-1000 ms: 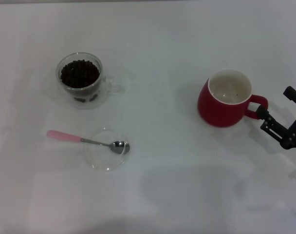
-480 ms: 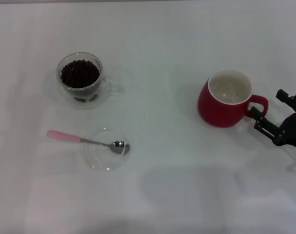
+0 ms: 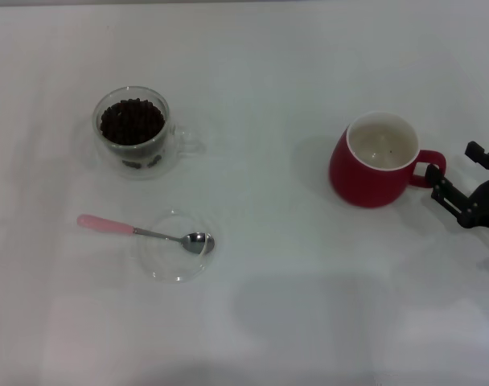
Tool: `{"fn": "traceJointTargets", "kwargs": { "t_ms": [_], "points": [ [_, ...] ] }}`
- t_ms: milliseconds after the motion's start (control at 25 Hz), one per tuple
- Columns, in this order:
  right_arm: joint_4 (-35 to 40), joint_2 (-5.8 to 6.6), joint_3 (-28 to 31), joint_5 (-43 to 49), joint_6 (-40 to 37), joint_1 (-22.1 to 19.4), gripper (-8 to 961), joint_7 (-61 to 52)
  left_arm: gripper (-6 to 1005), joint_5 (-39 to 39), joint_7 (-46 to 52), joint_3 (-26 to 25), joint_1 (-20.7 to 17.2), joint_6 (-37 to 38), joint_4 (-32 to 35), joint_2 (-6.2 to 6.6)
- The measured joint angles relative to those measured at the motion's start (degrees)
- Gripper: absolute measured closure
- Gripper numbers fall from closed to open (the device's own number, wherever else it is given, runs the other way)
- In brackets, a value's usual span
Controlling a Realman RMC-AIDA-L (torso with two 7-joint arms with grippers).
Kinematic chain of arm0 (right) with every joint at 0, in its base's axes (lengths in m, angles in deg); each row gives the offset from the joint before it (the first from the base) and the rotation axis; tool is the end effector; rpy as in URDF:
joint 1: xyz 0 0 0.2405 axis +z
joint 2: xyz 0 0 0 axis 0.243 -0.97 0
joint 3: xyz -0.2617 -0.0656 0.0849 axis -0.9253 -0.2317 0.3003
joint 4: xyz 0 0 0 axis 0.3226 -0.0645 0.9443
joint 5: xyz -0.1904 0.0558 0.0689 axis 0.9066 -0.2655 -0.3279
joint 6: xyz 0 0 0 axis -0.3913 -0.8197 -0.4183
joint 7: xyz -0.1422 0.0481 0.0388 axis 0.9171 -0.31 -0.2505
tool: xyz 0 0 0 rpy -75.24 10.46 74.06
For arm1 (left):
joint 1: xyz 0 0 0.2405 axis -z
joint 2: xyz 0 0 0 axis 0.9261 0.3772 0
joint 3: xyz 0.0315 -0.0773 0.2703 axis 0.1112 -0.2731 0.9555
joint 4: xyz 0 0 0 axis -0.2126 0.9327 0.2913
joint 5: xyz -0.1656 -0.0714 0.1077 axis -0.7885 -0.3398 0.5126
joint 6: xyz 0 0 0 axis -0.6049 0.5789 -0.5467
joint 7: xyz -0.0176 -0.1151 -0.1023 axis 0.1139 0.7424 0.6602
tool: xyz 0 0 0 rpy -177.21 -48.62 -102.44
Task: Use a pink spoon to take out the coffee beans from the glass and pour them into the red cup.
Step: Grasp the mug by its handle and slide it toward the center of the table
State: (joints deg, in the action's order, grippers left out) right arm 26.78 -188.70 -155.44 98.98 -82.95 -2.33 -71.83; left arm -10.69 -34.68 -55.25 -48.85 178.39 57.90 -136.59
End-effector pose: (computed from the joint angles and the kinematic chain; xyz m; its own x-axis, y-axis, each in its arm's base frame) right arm 0.4146 0.2224 -0.0430 0.7707 -0.1764 -0.6124 -0.6253 -0.3943 -0.6734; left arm -0.3806 0.2847 0.0232 0.7102 -0.2474 0.6590 0.6885 0.0489 -0.7236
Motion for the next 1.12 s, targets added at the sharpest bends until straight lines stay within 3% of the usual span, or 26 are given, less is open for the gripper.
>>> {"fn": "traceJointTargets", "kwargs": {
  "t_ms": [280,480,720,1120],
  "points": [
    [0.1,0.0,0.5,-0.4,0.8,0.7,200,0.0,315,0.0,-0.1,0.0,-0.1,0.0,-0.6,0.0],
    [0.3,0.0,0.5,-0.1,1.3,1.2,397,0.0,314,0.0,-0.3,0.0,-0.1,0.0,-0.7,0.0],
    [0.5,0.0,0.1,0.0,1.5,1.6,429,0.0,313,0.0,-0.3,0.0,-0.1,0.0,-0.7,0.0],
    [0.5,0.0,-0.7,0.1,2.9,2.4,561,0.0,315,0.0,-0.4,0.0,0.1,-0.4,-0.7,0.08]
  ]
}}
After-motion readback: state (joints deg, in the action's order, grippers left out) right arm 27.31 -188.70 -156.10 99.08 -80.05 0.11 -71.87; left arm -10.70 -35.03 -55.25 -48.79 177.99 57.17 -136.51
